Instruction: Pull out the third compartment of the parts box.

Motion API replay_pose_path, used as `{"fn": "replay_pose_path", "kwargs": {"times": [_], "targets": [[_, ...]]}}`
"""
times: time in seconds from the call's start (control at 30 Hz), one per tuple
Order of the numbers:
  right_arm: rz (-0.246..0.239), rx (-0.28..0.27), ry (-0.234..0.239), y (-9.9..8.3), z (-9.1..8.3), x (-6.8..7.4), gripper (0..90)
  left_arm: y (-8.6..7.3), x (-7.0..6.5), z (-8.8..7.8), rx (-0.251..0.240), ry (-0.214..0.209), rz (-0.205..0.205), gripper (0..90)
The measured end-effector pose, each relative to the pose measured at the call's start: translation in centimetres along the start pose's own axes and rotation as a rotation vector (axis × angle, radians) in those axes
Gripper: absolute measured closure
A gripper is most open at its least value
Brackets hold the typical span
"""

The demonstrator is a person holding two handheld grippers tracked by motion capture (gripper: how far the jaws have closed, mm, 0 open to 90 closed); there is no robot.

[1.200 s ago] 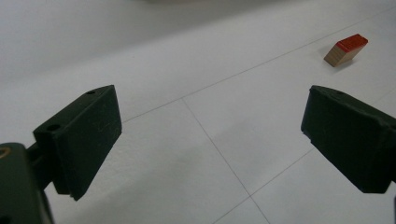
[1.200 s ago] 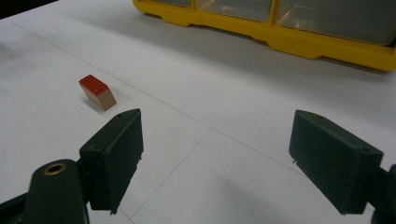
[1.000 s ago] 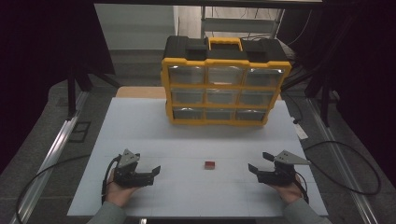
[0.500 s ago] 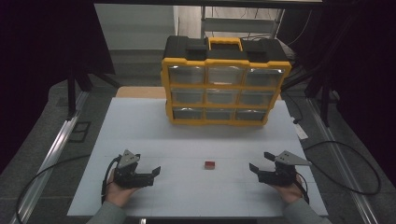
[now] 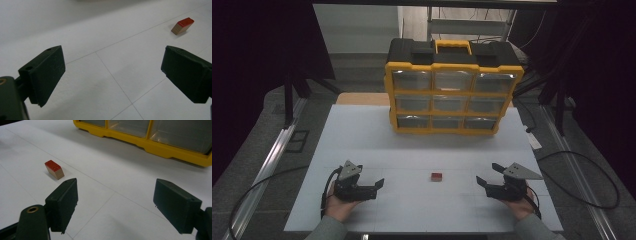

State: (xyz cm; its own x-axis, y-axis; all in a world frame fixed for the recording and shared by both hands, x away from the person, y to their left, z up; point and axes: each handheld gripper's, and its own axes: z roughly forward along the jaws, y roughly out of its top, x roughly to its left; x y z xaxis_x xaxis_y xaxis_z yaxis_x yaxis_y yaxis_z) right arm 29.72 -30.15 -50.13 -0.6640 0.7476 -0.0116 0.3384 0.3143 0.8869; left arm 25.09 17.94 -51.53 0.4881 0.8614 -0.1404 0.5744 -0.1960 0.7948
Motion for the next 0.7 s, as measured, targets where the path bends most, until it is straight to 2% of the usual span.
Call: {"fn": "replay_pose_path", "kwargs": {"times": [0.23,0.27,0.33,0.7], "targets": [[-0.04,-0.009,-0.015,0.2,0.0,0.5,21.0,0.0,0.0,0.1,0.002,-0.003,0.0,6.0],[-0.063,-0.001,-0.021,0.1,0.2,0.8,21.1,0.0,0.0,0.1,0.003,-0.003,-0.001,6.0],[-0.078,0.004,-0.021,0.2,0.3,1.0,21.3,-0.1,0.1,0.1,0.004,-0.003,-0.002,6.0],[-0.111,-0.003,-0.016,0.5,0.7,1.9,21.6,-0.1,0.1,0.2,0.006,-0.009,-0.005,6.1]]}}
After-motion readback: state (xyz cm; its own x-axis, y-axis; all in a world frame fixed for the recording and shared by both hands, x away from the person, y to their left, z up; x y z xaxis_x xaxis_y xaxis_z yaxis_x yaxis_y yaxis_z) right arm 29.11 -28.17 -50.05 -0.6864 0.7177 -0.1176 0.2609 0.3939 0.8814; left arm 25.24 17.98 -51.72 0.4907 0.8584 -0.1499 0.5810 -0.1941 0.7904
